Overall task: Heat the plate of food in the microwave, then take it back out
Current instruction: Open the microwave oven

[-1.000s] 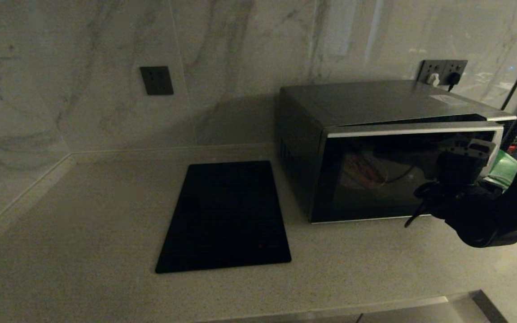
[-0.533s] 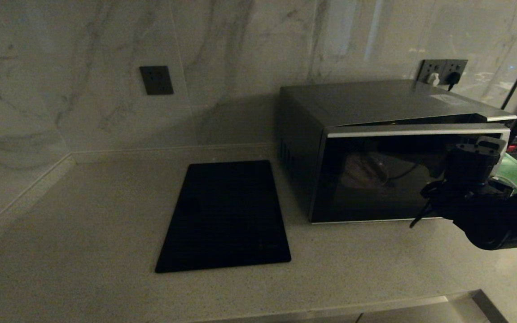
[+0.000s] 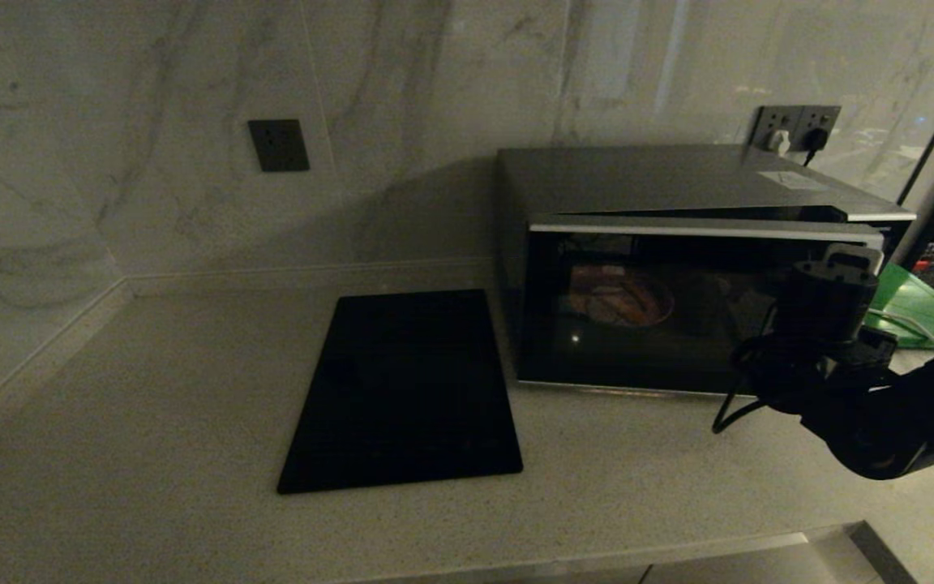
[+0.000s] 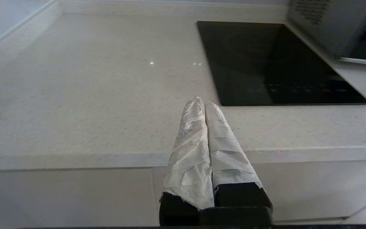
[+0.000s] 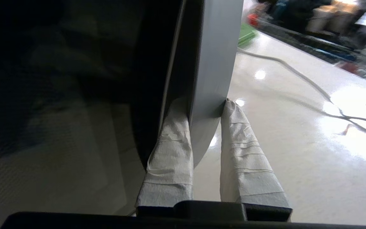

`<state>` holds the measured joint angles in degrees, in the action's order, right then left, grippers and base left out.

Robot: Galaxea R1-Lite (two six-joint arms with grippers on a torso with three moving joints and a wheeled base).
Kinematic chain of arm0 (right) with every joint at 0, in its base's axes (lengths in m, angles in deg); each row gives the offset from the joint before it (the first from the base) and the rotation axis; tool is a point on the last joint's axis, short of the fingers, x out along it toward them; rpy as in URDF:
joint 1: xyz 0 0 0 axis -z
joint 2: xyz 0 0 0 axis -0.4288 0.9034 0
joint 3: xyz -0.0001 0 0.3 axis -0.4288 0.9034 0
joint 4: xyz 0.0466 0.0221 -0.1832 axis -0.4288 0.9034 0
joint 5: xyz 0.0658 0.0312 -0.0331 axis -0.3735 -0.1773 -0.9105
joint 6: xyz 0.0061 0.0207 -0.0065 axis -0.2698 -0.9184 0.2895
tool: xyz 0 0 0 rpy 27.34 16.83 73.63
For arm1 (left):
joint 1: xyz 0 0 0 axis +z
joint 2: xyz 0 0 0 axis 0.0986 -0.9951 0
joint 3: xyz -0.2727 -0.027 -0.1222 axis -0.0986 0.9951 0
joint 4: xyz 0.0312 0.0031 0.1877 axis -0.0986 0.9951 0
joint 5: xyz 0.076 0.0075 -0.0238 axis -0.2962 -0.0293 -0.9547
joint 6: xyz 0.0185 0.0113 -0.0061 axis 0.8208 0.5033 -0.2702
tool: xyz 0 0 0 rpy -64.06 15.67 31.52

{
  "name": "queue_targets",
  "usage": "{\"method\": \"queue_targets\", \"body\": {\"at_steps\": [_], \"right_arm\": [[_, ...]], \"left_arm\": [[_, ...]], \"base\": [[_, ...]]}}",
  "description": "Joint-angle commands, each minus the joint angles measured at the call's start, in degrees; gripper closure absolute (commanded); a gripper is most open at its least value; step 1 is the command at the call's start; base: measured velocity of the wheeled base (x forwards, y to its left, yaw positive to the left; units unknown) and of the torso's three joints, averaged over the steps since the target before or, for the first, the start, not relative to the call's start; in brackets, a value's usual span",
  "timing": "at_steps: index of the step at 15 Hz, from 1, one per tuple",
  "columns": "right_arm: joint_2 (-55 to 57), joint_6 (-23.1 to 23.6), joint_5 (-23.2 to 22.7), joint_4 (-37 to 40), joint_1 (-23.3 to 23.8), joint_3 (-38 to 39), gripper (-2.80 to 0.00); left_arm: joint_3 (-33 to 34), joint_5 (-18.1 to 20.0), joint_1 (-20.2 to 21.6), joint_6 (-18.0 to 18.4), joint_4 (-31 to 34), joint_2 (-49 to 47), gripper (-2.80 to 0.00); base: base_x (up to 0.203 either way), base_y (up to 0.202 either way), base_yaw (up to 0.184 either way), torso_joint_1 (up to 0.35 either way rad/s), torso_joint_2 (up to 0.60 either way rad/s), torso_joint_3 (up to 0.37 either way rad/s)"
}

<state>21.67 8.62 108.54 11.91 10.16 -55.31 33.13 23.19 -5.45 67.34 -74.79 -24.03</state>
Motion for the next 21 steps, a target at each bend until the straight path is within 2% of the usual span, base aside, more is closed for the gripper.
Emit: {"method": "queue_targets", "body": {"at_steps": [1, 3, 5, 21], "right_arm": [[-3.49, -0.04, 0.24, -0.8, -5.46, 1.74, 0.0], [-4.31, -0.04, 0.94, -0.86, -8.46, 2.98, 0.0], [-4.43, -0.04, 1.36, -0.91, -9.46, 3.55, 0.0], [-3.21, -0.3, 1.36, -0.76, -9.2, 4.42, 0.0]], "left_arm": [[0.0, -0.02, 0.06, -0.04, -0.03, -0.09, 0.0], [0.0, -0.02, 0.06, -0.04, -0.03, -0.02, 0.0], [0.0, -0.02, 0.06, -0.04, -0.03, -0.09, 0.0], [0.0, -0.02, 0.06, -0.04, -0.03, -0.09, 0.0]], "base": [[0.0, 0.0, 0.0, 0.0, 0.0, 0.0], [0.0, 0.0, 0.0, 0.0, 0.0, 0.0], [0.0, 0.0, 0.0, 0.0, 0.0, 0.0], [0.0, 0.0, 0.0, 0.0, 0.0, 0.0]]}}
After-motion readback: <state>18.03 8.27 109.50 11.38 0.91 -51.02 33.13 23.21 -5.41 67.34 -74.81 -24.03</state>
